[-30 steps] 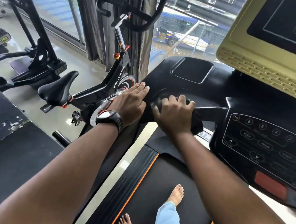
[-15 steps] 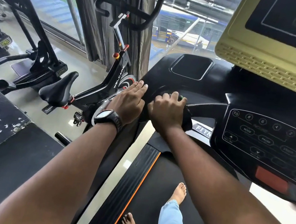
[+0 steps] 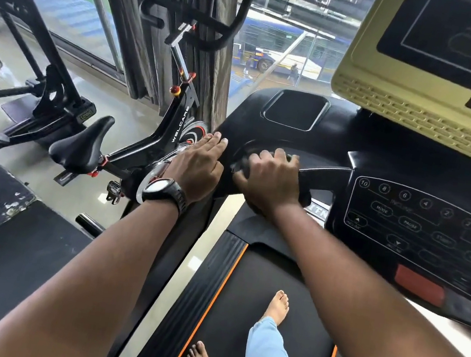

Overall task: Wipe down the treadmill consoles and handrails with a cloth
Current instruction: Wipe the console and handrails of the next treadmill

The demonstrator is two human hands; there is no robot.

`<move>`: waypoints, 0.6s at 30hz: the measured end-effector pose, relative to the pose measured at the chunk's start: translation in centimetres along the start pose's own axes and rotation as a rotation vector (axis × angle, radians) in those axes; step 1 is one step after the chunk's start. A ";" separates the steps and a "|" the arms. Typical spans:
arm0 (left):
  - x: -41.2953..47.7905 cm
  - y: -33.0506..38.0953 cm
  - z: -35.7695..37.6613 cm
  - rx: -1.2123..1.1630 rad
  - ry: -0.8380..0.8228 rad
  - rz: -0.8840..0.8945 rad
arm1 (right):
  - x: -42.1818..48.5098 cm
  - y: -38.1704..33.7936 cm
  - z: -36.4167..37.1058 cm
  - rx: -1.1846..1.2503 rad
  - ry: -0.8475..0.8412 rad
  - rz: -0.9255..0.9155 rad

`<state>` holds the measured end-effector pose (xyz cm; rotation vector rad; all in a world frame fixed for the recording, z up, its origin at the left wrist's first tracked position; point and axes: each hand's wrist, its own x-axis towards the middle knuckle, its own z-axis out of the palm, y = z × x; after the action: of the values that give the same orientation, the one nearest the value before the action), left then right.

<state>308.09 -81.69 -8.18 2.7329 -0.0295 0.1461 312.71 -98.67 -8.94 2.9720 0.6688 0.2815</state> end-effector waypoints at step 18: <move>0.2 -0.3 0.4 0.005 0.019 -0.003 | -1.2 3.3 -0.1 -0.066 0.057 0.069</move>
<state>308.34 -81.54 -8.64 2.7363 -0.0199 0.1712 313.01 -102.18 -8.66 2.9376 0.5524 0.3871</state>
